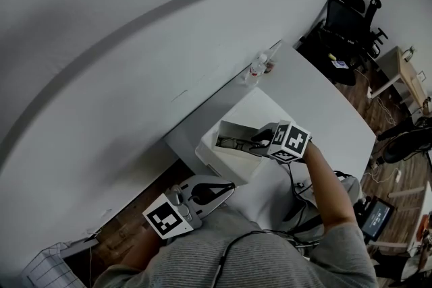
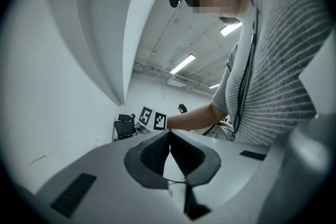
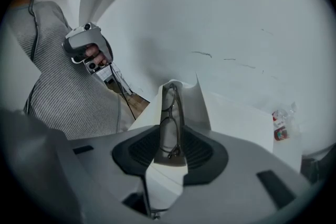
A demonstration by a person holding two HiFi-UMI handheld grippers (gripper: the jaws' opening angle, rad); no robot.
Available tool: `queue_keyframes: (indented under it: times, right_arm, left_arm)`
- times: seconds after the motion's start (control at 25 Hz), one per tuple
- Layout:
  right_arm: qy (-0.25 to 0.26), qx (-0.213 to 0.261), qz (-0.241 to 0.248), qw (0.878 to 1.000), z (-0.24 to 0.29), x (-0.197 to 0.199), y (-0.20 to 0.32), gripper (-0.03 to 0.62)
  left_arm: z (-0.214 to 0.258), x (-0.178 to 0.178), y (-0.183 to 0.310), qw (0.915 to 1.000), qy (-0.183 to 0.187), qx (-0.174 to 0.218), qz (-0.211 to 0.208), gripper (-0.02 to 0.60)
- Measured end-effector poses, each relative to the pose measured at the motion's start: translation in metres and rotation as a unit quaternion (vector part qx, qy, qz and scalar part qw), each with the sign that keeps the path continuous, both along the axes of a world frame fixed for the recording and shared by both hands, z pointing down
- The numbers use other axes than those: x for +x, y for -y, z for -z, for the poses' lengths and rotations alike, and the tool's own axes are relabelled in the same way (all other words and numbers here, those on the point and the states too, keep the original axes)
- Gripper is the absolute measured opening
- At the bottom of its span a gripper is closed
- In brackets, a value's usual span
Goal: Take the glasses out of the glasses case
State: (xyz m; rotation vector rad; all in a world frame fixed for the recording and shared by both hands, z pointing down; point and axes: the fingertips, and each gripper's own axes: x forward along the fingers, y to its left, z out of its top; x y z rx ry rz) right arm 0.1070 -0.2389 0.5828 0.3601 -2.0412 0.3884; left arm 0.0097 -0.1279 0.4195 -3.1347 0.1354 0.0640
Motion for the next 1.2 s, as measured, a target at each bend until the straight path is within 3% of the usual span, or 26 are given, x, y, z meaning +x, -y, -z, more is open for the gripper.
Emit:
queue_keyframes:
  times: [0.52, 0.88, 1.2]
  right_arm:
    - [-0.070, -0.053, 0.033, 0.996, -0.015, 0.001, -0.007, 0.097]
    - [-0.048, -0.079, 0.035, 0.995, -0.014, 0.001, -0.011, 0.067]
    - [-0.044, -0.069, 0.032, 0.996, -0.011, 0.001, -0.013, 0.052]
  left_arm:
    - [-0.001, 0.002, -0.004, 1.0000, 0.007, 0.007, 0.001, 0.012]
    - [-0.001, 0.006, -0.008, 0.9999, 0.009, 0.006, 0.002, 0.012]
    - [-0.001, 0.006, -0.008, 0.9999, 0.008, 0.008, 0.003, 0.012]
